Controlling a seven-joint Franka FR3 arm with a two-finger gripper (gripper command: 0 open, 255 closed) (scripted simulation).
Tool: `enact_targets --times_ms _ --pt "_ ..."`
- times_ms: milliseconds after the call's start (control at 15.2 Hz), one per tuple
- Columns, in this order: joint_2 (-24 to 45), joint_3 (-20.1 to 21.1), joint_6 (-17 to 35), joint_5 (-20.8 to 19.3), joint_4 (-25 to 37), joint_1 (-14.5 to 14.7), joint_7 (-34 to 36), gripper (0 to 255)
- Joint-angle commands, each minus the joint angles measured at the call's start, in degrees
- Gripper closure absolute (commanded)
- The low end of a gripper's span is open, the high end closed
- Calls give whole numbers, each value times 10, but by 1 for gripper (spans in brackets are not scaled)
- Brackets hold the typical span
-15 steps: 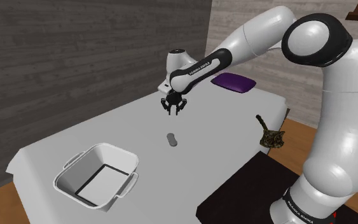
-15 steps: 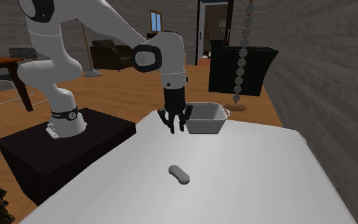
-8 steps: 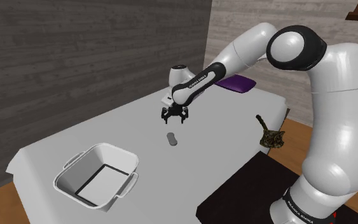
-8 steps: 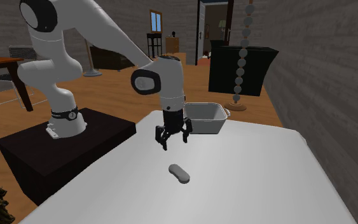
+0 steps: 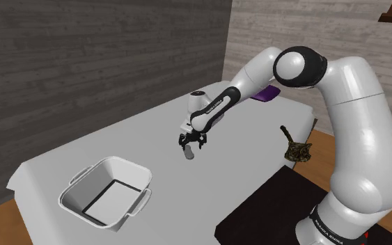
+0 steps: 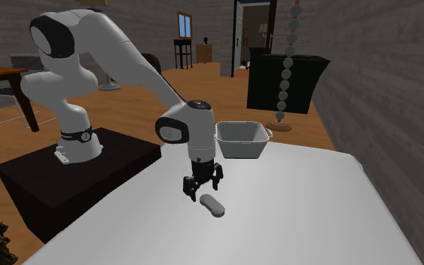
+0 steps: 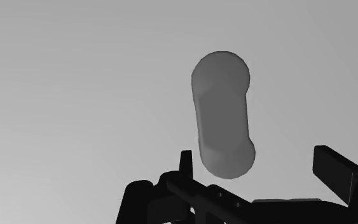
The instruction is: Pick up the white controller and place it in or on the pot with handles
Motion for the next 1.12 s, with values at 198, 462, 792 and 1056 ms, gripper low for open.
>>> enact_targets --times_ms 198,462,792,1056 --pt "36 -11 20 -10 15 8 1 0" --pt "53 -18 30 -15 23 14 4 0" --pt "53 -18 30 -15 23 14 4 0" --pt "53 -18 30 -15 23 14 4 255"
